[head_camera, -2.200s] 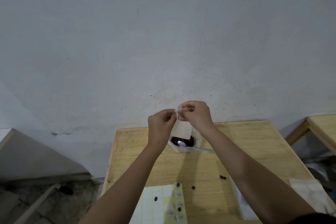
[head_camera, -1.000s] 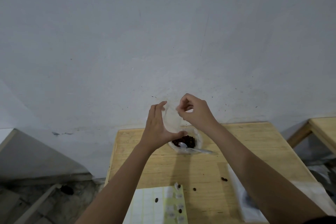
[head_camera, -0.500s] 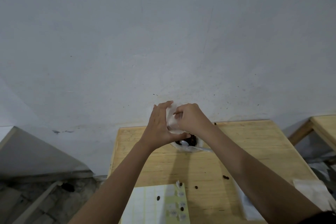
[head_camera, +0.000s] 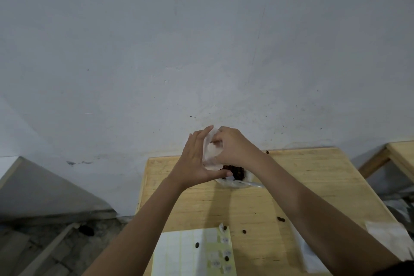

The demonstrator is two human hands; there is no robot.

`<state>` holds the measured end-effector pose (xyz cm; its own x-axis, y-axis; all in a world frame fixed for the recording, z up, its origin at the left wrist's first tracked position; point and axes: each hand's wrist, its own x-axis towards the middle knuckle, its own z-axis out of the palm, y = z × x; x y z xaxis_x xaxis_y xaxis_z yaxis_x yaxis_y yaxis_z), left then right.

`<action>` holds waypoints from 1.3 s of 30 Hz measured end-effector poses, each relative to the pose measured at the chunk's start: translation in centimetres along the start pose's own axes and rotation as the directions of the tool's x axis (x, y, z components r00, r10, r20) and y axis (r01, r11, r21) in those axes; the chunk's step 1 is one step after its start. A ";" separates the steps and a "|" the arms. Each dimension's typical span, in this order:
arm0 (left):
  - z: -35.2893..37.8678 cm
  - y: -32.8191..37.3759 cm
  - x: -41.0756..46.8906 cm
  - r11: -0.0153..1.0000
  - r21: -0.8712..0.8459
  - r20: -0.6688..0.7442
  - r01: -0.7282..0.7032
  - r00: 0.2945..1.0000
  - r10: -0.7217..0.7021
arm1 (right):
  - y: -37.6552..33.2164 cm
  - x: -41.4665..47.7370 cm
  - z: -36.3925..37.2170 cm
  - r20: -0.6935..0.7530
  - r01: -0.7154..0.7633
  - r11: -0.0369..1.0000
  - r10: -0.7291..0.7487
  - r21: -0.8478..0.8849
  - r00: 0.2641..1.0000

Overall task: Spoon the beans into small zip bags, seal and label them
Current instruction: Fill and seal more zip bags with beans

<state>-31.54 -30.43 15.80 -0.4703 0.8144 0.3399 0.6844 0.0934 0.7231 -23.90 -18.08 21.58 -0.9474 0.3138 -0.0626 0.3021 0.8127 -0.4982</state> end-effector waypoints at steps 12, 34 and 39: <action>0.9 -1.6 -0.3 0.993 0.118 -0.082 -0.004 0.997 0.014 | 2.1 0.0 1.2 -0.013 -0.009 0.944 0.014 0.329 1.000; 3.8 -5.9 -4.3 0.969 0.155 0.008 0.194 0.980 -0.197 | 15.3 -4.9 12.3 -0.143 -0.435 0.655 0.638 0.618 0.757; 4.0 -6.2 -4.6 0.968 0.161 -0.005 0.190 0.981 -0.192 | 14.1 -4.5 11.0 -0.303 -0.285 0.692 0.597 0.663 0.743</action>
<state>-31.39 -32.48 7.41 -0.5958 0.7785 0.1975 0.6629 0.3378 0.6682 -16.58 -13.40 5.33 -0.4915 0.8671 -0.0815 0.4092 0.1473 -0.9005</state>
